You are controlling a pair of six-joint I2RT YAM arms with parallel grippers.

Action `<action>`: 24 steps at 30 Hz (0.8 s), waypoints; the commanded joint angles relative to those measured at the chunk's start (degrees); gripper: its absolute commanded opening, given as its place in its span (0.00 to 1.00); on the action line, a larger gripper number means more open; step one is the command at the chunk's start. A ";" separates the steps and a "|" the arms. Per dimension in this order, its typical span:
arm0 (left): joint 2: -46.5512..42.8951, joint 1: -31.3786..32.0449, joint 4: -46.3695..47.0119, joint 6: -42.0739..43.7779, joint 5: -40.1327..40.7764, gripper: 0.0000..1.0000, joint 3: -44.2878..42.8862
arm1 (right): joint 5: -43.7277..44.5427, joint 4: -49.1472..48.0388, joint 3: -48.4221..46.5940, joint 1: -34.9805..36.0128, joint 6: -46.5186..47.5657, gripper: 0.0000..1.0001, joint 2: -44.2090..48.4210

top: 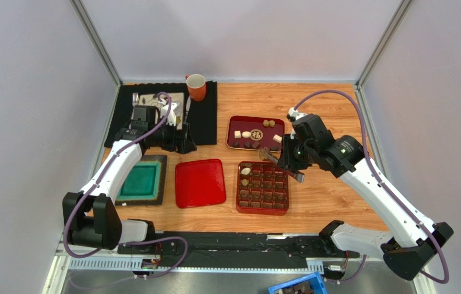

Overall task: Pack the chocolate
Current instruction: Pick up the fake chocolate from the plate, then place the fake chocolate in the packing box.

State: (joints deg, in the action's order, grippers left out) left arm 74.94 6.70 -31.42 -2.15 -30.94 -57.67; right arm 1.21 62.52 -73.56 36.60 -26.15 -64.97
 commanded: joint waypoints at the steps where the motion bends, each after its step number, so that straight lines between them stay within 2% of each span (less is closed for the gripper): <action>1: -1.28 -0.37 -0.57 0.48 -0.09 0.99 0.19 | -0.33 2.78 2.01 2.33 -2.76 0.28 3.35; 10: -1.81 -0.37 -0.93 0.57 0.00 0.99 0.19 | -0.25 4.80 6.41 7.26 -6.01 0.28 6.70; 24: -2.34 -0.37 -1.19 0.66 -0.17 0.99 0.10 | -0.33 3.40 8.17 10.86 -7.86 0.28 5.64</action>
State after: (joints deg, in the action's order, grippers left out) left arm 74.72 6.70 -32.40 -2.15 -30.81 -57.67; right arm 1.17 67.42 -66.22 46.70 -32.60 -59.33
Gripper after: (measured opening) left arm 0.992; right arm 0.280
